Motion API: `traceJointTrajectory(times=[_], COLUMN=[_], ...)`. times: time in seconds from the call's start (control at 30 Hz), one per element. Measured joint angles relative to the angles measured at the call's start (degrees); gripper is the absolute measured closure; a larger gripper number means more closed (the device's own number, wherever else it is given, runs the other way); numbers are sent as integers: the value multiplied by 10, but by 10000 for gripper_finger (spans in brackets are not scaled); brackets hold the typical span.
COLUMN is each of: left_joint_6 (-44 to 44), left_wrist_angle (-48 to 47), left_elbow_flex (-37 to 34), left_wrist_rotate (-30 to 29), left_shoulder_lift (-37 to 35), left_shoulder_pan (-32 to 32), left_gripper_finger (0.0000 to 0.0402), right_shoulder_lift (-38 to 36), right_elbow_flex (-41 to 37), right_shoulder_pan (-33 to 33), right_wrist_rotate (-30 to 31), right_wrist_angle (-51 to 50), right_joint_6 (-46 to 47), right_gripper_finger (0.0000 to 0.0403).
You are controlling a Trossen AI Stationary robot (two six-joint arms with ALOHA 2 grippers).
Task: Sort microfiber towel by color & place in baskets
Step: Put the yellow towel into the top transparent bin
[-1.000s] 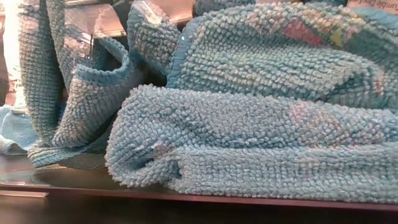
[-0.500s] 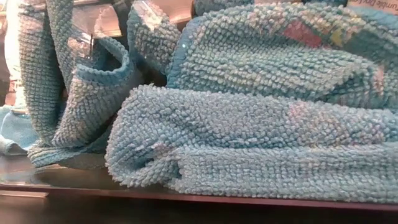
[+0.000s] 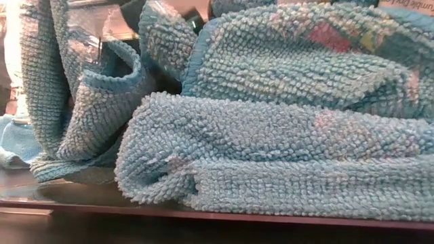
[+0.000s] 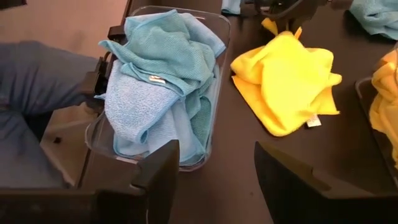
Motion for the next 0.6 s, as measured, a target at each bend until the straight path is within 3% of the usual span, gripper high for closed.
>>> traceJointTrajectory(times=[0.23, 0.6], left_joint_6=[10, 63], left_wrist_angle=[-44, -13], left_elbow_flex=[5, 6], left_wrist_rotate=[-42, -60], left_shoulder_lift=[-110, -247], left_shoulder_pan=[0, 0], left_gripper_finger=[391, 391], right_shoulder_lift=[2, 2], right_elbow_flex=[0, 0], right_shoulder_pan=[21, 35], right_wrist_rotate=[27, 69], right_wrist_angle=[-1, -6], right_joint_6=[16, 32], right_gripper_finger=[202, 203])
